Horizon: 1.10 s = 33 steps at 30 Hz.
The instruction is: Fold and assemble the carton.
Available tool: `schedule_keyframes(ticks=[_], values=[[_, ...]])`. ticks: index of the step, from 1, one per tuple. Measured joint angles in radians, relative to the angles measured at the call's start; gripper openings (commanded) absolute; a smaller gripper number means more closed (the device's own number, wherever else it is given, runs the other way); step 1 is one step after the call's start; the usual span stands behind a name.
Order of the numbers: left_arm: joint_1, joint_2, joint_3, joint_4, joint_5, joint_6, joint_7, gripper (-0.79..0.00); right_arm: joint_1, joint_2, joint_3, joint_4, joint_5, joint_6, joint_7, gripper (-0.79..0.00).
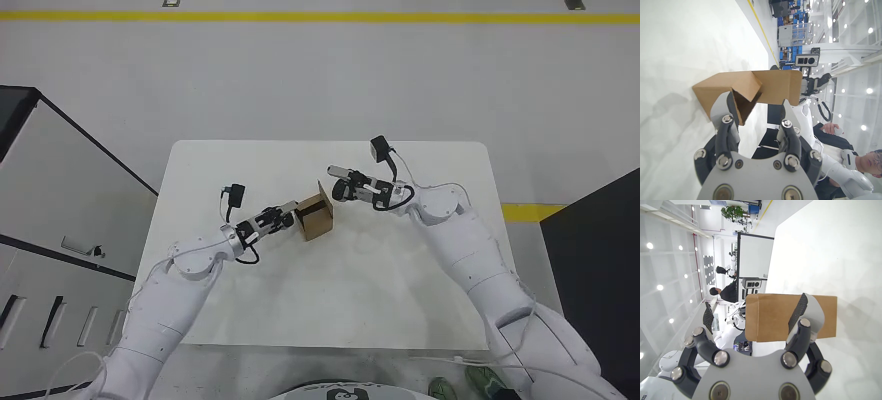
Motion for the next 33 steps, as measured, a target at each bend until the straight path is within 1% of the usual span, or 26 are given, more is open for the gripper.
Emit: schedule_keyframes(ticks=[4,7,14,19,33], values=[[0.001,0.001,0.004,0.021,0.053,0.059,0.037,-0.785,0.000,0.000,0.000,0.000,0.000,0.000,0.000,0.000],[0.000,0.000,0.011,0.026,0.066,0.075,0.036,-0.785,0.000,0.000,0.000,0.000,0.000,0.000,0.000,0.000],[0.000,0.001,0.020,0.016,0.084,0.074,0.021,-0.785,0.000,0.000,0.000,0.000,0.000,0.000,0.000,0.000],[0.009,-0.003,0.041,0.009,0.088,0.095,0.025,-0.785,0.000,0.000,0.000,0.000,0.000,0.000,0.000,0.000],[-0.009,-0.014,0.073,0.021,0.073,0.098,0.027,-0.785,0.000,0.000,0.000,0.000,0.000,0.000,0.000,0.000]])
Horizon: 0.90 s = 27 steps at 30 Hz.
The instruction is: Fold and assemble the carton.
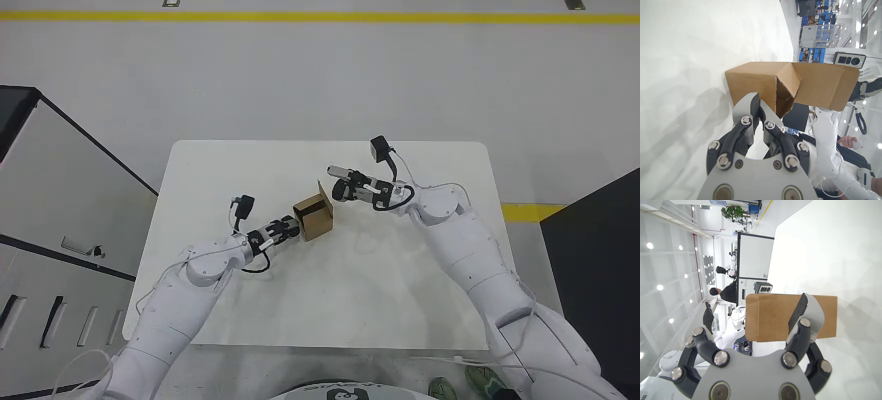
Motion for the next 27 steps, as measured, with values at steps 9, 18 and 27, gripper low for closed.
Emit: schedule_keyframes(ticks=[9,18,27], values=[[0.000,0.000,-0.001,0.002,-0.006,-0.011,-0.006,-0.785,0.000,0.000,0.000,0.000,0.000,0.000,0.000,0.000],[0.000,0.000,-0.001,0.002,-0.006,-0.011,-0.006,-0.785,0.081,0.029,-0.036,-0.174,-0.343,0.157,0.066,0.000],[0.000,0.000,-0.001,0.002,-0.006,-0.011,-0.006,-0.785,0.090,0.033,-0.049,-0.234,-0.411,0.209,0.099,0.000]])
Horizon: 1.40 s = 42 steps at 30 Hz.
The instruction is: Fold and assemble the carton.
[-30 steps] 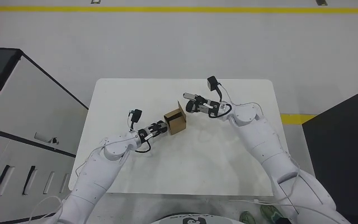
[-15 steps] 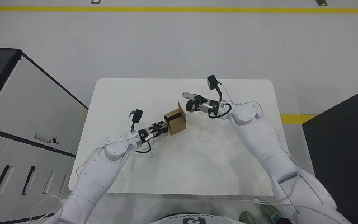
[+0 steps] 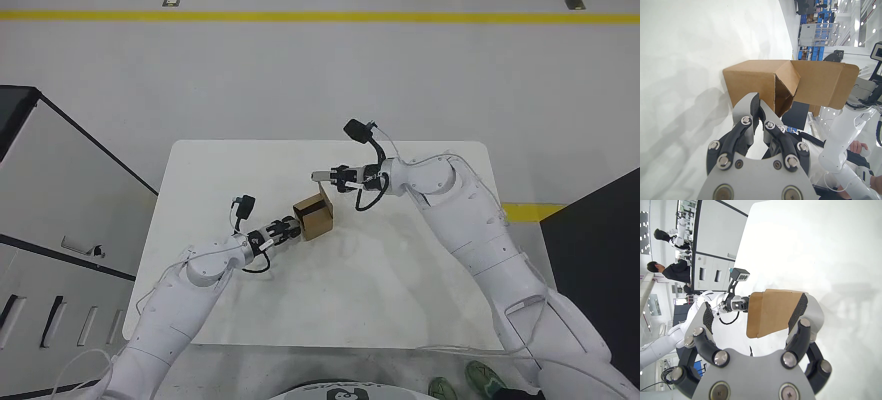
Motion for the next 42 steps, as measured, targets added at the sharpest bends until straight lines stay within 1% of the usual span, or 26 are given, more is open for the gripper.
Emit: schedule_keyframes(ticks=[4,8,15,17,21,22,24,25,26,28,30,31,35,39,42], values=[[0.000,0.000,0.000,0.000,0.000,0.000,0.000,-0.785,-0.010,0.006,0.010,-0.010,-0.012,-0.009,-0.001,0.000],[0.000,0.000,0.000,0.000,0.000,0.000,0.000,-0.785,0.002,0.021,0.028,-0.016,-0.040,-0.011,0.108,0.000],[0.000,0.000,0.000,0.000,0.000,0.000,0.000,-0.785,-0.001,0.022,0.029,-0.015,-0.046,-0.007,0.096,0.000],[0.000,0.000,0.000,0.000,0.000,0.000,0.000,-0.785,-0.007,0.027,0.039,-0.018,-0.064,0.002,0.080,0.000],[0.000,0.000,0.000,0.000,0.000,0.000,0.000,-0.785,-0.009,0.040,0.065,-0.025,-0.083,0.003,0.102,0.000],[0.000,0.000,0.000,0.000,0.000,0.000,0.000,-0.785,-0.009,0.043,0.069,-0.027,-0.092,0.006,0.111,-0.015],[0.000,0.000,0.000,0.000,0.000,0.000,0.000,-0.785,-0.009,0.046,0.069,-0.028,-0.105,0.012,0.122,-0.083],[0.000,0.000,0.000,0.000,0.000,0.000,0.000,-0.785,-0.009,0.047,0.064,-0.027,-0.110,0.013,0.129,-0.129],[0.000,0.000,0.000,0.000,0.000,0.000,0.000,-0.785,-0.008,0.046,0.057,-0.026,-0.114,0.013,0.135,-0.228],[0.000,0.000,0.000,0.000,0.000,0.000,0.000,-0.785,0.001,0.042,0.035,-0.019,-0.123,0.012,0.143,-0.314],[0.000,0.000,0.000,0.000,0.000,0.000,0.000,-0.785,0.014,0.038,0.015,-0.012,-0.130,0.008,0.146,-0.357],[0.000,0.000,0.000,0.000,0.000,0.000,0.000,-0.785,0.024,0.034,0.002,-0.008,-0.134,0.006,0.148,-0.406],[0.000,0.000,0.000,0.000,0.000,0.000,0.000,-0.785,0.061,0.022,-0.041,0.004,-0.151,-0.003,0.152,-0.440],[0.000,0.000,0.000,0.000,0.000,0.000,0.000,-0.785,0.096,0.010,-0.080,0.024,-0.165,-0.008,0.156,-0.453],[0.000,0.000,0.000,0.000,0.000,0.000,0.000,-0.785,0.120,0.001,-0.106,0.038,-0.170,-0.011,0.160,-0.446]])
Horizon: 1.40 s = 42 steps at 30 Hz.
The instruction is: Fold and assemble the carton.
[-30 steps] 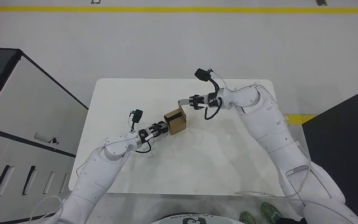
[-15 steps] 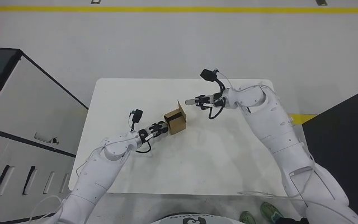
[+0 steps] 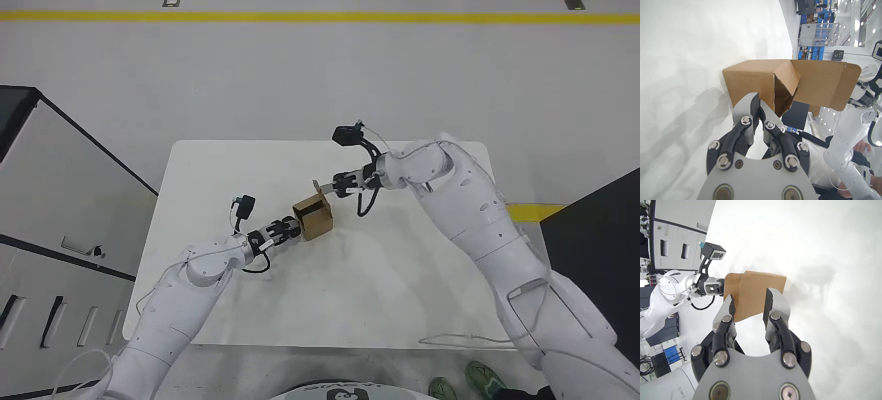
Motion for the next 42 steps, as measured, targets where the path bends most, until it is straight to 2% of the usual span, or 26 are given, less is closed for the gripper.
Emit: schedule_keyframes(ticks=[4,7,8,12,14,18,27,34,42], values=[[0.000,0.000,0.000,0.000,0.000,0.000,0.000,-0.785,0.026,-0.010,-0.025,0.013,0.001,-0.006,0.002,-0.443],[0.000,0.000,0.000,0.000,0.000,0.000,0.000,-0.785,0.037,-0.015,-0.035,0.016,0.003,-0.012,0.001,-0.474],[0.000,0.000,0.000,0.000,0.000,0.000,0.000,-0.785,0.039,-0.016,-0.037,0.016,0.003,-0.013,0.004,-0.536],[0.000,0.000,0.000,0.000,0.000,0.000,0.000,-0.785,0.047,-0.020,-0.054,0.020,-0.005,-0.016,0.016,-0.659],[0.000,0.000,0.000,0.000,0.000,0.000,0.000,-0.785,0.052,-0.023,-0.063,0.023,-0.011,-0.015,0.020,-0.677],[0.000,0.000,0.000,0.000,0.000,0.000,0.000,-0.785,0.063,-0.029,-0.082,0.029,-0.022,-0.013,0.023,-0.785],[0.000,0.000,0.000,0.000,0.000,0.000,0.000,-0.785,0.110,-0.052,-0.153,0.034,-0.093,-0.010,0.046,-0.785],[0.000,0.000,0.000,0.000,0.000,0.000,0.000,-0.785,0.158,-0.085,-0.228,0.050,-0.153,-0.006,0.056,-0.785],[0.000,0.000,0.000,0.000,0.000,0.000,0.000,-0.785,0.196,-0.128,-0.304,0.084,-0.187,-0.017,0.069,-0.751]])
